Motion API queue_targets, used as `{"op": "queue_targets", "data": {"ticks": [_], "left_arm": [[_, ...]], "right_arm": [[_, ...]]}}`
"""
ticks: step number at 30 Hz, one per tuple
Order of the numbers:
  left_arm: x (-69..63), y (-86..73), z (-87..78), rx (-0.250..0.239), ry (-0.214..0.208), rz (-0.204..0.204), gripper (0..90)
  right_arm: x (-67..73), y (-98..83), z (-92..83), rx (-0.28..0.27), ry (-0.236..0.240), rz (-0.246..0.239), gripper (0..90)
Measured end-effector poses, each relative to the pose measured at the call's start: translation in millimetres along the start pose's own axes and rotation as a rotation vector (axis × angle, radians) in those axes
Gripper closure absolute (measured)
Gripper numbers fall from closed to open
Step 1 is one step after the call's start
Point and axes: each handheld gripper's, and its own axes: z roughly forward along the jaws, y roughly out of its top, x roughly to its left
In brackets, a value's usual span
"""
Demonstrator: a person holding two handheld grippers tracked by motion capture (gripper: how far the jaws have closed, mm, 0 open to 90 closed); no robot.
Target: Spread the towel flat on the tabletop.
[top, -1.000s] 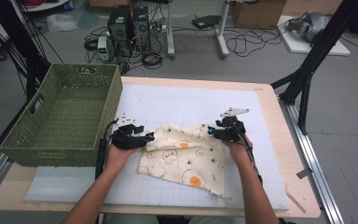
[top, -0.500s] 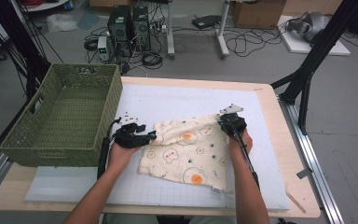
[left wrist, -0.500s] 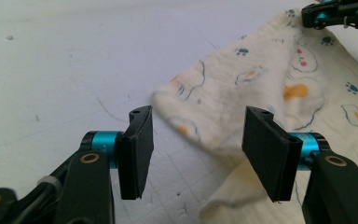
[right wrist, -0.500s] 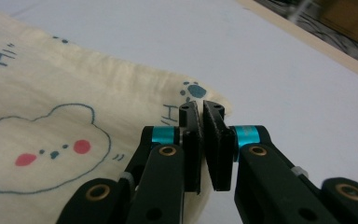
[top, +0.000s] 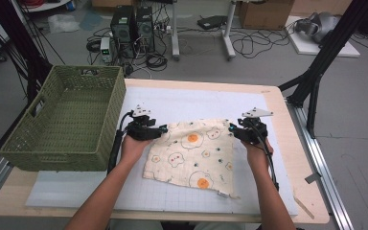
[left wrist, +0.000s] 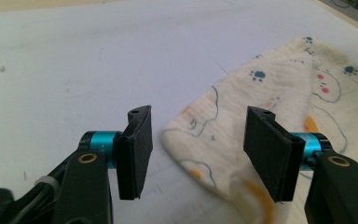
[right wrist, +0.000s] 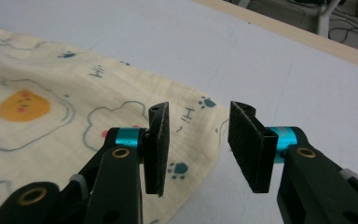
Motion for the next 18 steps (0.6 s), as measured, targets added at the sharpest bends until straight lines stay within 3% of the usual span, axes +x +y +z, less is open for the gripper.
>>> {"op": "queue_targets", "data": {"ticks": [3,9,12,13,14,15,18], "left_arm": [[-0.7,3.4,11.7,0.044,0.017,0.038,41.7],[4.5,-5.9,32.8,0.168,0.037,0.030,39.7],[0.3,-6.1,34.8,0.167,0.041,0.063,38.1],[-1.8,-6.6,35.1,0.172,0.047,0.088,38.1],[-4.9,-7.1,35.8,0.178,0.063,0.138,39.2],[-7.2,-7.0,35.7,0.177,0.053,0.162,41.3],[-13.9,-6.8,36.2,0.175,0.016,0.220,62.5]], "right_arm": [[4.2,-5.5,-14.6,-0.029,0.014,-0.016,58.7],[12.7,-23.7,-33.6,-0.011,0.051,-0.044,56.2],[18.8,-32.6,-40.7,-0.011,0.072,-0.058,56.0],[20.4,-35.0,-42.2,-0.012,0.072,-0.068,56.1],[21.9,-37.4,-43.7,-0.011,0.074,-0.069,56.1],[22.9,-39.9,-44.7,-0.016,0.084,-0.066,56.0],[24.1,-46.6,-45.7,-0.027,0.101,-0.059,56.1]]}}
